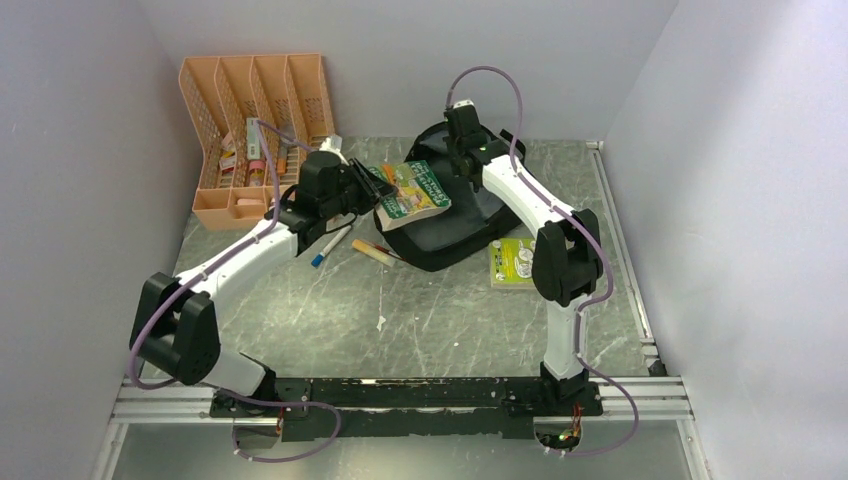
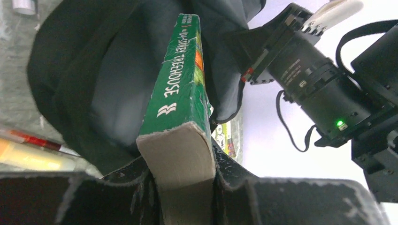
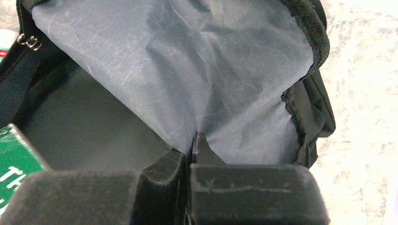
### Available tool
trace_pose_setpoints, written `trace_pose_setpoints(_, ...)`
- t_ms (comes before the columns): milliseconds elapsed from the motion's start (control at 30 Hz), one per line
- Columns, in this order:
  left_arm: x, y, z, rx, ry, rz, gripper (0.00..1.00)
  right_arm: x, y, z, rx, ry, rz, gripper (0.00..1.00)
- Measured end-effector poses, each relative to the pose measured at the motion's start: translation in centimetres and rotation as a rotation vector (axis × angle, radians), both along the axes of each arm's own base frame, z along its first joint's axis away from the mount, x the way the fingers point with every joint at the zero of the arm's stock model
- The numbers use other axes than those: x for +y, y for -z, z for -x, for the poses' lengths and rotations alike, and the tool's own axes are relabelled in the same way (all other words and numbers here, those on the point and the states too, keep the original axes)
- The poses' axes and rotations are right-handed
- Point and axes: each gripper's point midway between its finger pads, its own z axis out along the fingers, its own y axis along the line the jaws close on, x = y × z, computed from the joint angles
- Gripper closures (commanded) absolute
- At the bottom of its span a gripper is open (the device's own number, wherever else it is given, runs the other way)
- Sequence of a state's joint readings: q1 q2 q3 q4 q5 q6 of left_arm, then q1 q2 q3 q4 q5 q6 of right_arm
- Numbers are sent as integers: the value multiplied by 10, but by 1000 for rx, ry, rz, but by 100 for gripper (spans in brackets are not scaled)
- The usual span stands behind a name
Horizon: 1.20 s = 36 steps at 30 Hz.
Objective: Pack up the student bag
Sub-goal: Place the book in the student bag.
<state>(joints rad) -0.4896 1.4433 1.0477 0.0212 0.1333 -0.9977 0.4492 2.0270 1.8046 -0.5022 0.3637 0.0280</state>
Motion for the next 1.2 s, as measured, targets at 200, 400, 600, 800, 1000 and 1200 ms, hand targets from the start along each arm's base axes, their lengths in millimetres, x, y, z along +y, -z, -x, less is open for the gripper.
trace_pose_setpoints(200, -16, -6, -13, 19, -29, 57, 95, 6, -6, 1, 3, 30, -66, 100)
trace_pose_setpoints(400, -32, 19, -27, 73, -48, 75, 95, 10, -6, 2, 9, 61, -120, 100)
trace_pose_setpoints(600, -45, 37, -42, 88, -57, 88, 95, 15, -9, 4, 15, 77, -167, 100)
trace_pose_setpoints(800, -59, 44, -65, 53, -65, 147, 95, 17, -15, 6, 9, 91, -203, 100)
trace_pose_setpoints(1000, -78, 70, -94, 56, -74, 193, 95, 17, -26, 7, -7, 105, -236, 100)
trace_pose_setpoints(1200, -106, 81, -125, 34, -64, 233, 95, 18, -32, 9, -15, 107, -253, 100)
